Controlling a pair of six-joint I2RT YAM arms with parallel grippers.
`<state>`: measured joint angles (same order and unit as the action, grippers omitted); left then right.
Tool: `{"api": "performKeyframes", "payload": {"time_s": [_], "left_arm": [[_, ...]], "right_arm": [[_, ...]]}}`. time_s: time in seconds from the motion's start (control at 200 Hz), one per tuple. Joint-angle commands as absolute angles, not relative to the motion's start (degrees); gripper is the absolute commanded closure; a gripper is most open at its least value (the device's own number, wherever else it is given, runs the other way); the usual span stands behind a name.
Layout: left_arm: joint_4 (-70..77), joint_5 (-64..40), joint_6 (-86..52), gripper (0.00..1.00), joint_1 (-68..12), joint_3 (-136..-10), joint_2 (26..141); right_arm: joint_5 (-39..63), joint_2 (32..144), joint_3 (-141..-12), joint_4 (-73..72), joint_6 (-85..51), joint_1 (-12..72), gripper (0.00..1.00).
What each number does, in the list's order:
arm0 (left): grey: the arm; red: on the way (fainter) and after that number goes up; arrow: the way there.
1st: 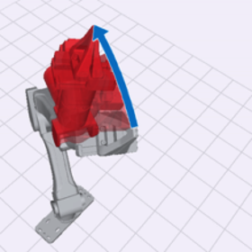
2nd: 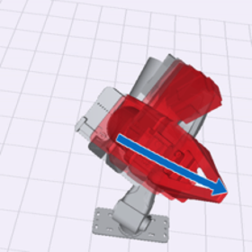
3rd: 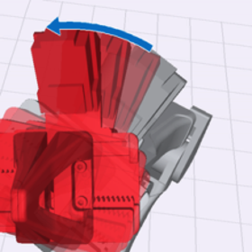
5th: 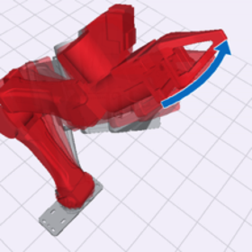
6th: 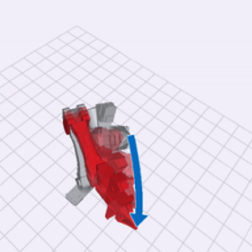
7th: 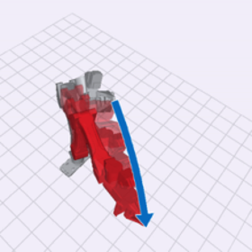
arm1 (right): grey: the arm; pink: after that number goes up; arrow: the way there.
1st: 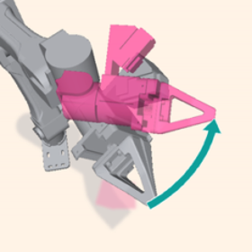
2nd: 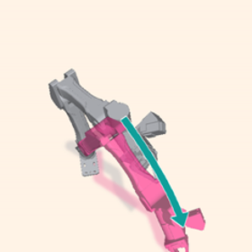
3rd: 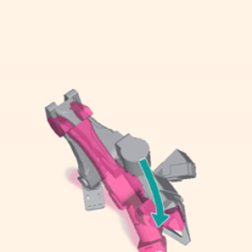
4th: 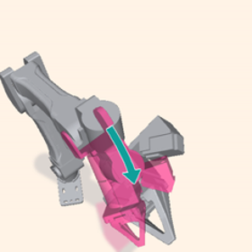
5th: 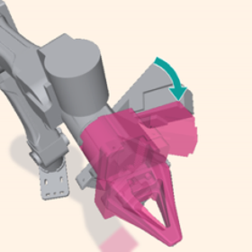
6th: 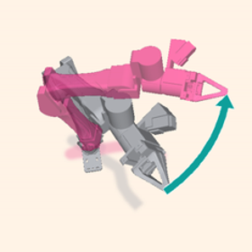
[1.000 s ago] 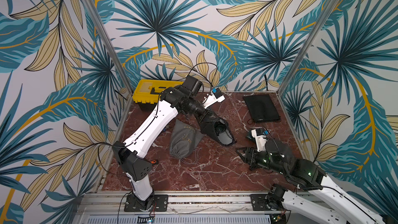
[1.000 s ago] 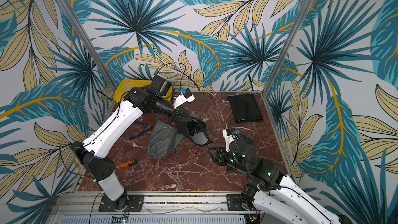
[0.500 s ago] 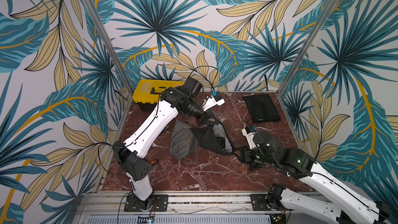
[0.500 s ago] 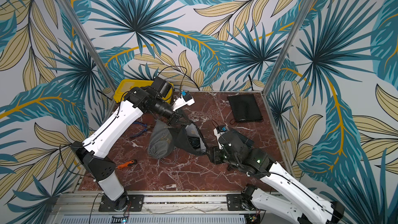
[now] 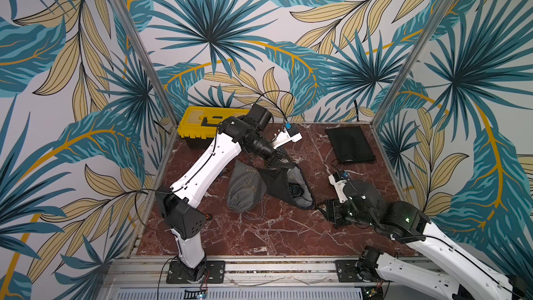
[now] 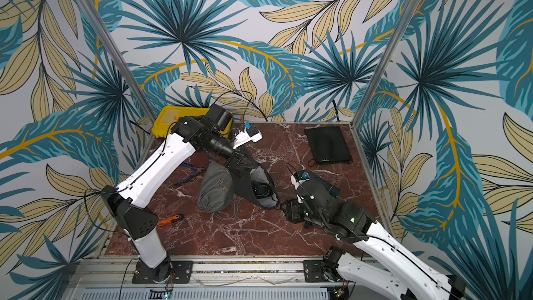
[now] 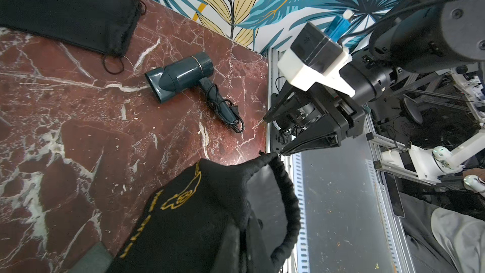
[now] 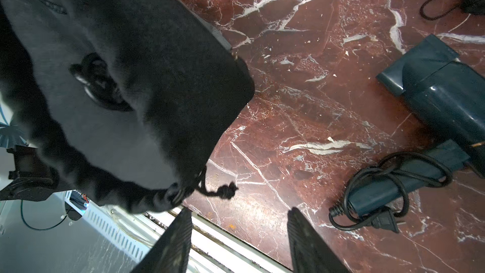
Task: Pack away hair dryers
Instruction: Adjust the drawstring bag at the center of the board.
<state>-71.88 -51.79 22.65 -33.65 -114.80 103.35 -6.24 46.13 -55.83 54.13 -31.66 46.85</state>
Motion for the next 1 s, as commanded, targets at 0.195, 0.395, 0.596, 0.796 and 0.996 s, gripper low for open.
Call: {"api": "performKeyframes", "payload": {"time_s": [0.195, 0.395, 0.596, 0.796, 0.996], "left_arm": [[-71.0, -55.6, 28.6, 1.0, -33.5, -109.6, 106.7], [-70.9, -53.7, 30.3, 1.0, -33.6, -108.5, 109.1], [-71.0, -52.7, 30.1, 1.0, -33.5, -110.0, 110.6], [-71.0, -52.7, 29.2, 1.0, -33.2, -111.4, 110.6], [-70.9, -53.5, 27.4, 1.0, -31.8, -113.5, 111.3]], "right_arm": [[-7.0, 46.4, -53.2, 56.6, -33.0, 46.8, 0.41], [-7.4, 44.9, -51.9, 58.0, -34.1, 46.8, 0.41], [-3.5, 44.6, -50.5, 56.3, -34.2, 46.8, 0.42], [2.4, 46.5, -48.7, 52.5, -33.8, 47.8, 0.43], [4.0, 48.1, -48.5, 52.5, -33.1, 49.1, 0.43]]}}
